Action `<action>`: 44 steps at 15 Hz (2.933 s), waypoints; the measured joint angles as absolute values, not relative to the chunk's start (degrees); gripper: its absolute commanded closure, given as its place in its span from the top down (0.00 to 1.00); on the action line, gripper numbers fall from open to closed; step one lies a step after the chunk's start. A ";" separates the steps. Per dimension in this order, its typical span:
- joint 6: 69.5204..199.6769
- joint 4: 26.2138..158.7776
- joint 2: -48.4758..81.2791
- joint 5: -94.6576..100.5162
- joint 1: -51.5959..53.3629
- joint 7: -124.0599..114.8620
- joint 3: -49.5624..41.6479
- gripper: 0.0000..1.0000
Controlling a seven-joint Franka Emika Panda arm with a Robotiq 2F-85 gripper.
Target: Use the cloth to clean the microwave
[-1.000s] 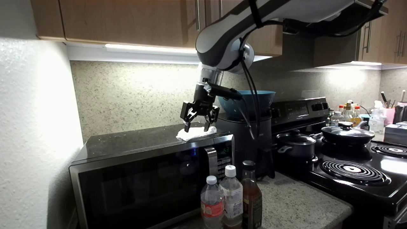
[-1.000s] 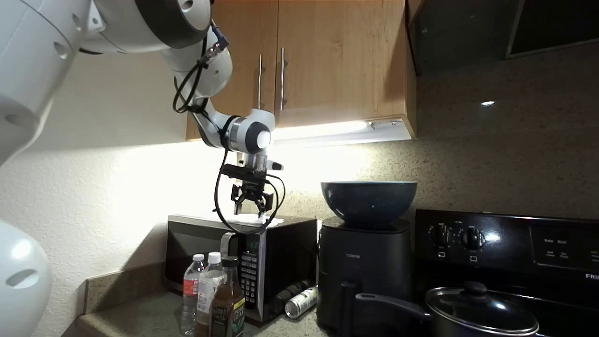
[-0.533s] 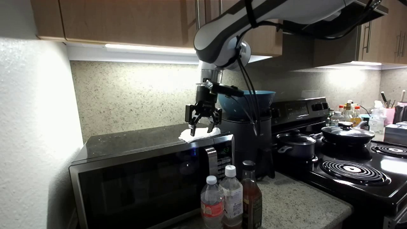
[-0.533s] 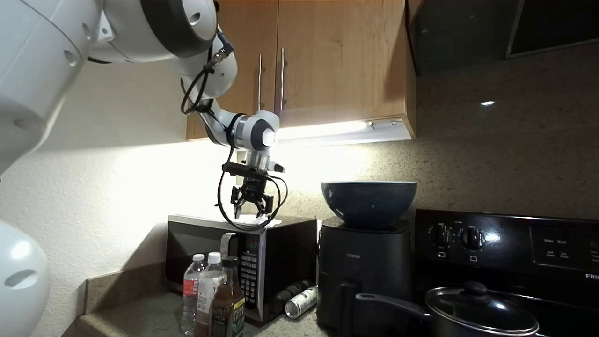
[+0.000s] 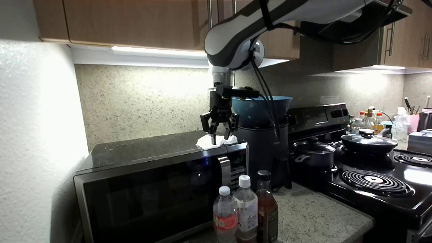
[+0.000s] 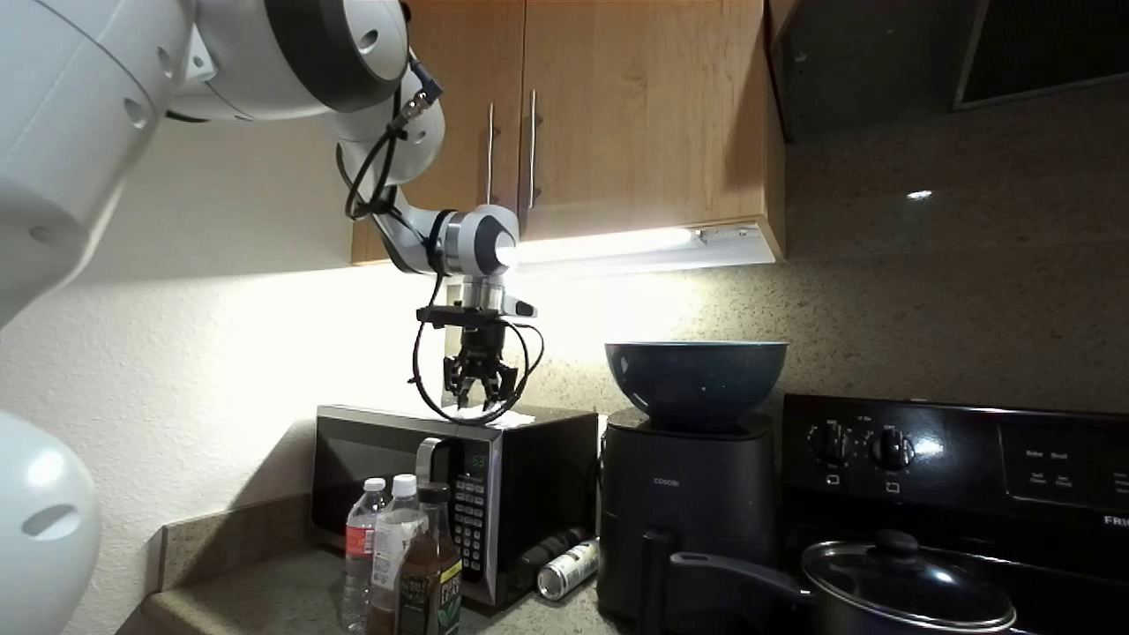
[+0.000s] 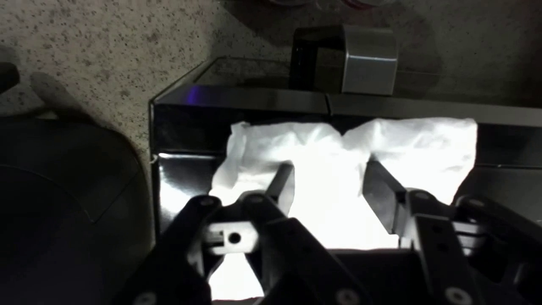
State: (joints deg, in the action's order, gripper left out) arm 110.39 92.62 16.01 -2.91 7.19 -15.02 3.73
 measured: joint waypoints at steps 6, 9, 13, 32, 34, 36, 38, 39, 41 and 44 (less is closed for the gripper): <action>110.97 91.03 16.94 8.13 9.16 -23.78 1.85 0.03; 114.50 91.05 17.47 11.20 9.30 -25.48 1.21 0.06; 124.21 91.51 18.94 12.27 9.23 -25.67 0.39 0.07; 120.64 91.12 18.85 -11.97 6.99 -11.64 7.02 0.06; 118.00 91.95 17.56 -9.37 7.15 -15.64 5.57 0.06; 117.29 93.25 16.32 -6.78 7.13 -19.59 3.75 0.06; 117.29 94.53 15.25 -3.80 7.11 -23.31 2.11 0.06; 117.28 94.87 14.95 -3.36 7.07 -24.02 1.54 0.06; 117.27 94.81 14.97 -3.48 6.96 -23.59 1.42 0.06; 117.34 93.67 15.89 -5.61 6.97 -17.60 2.77 0.06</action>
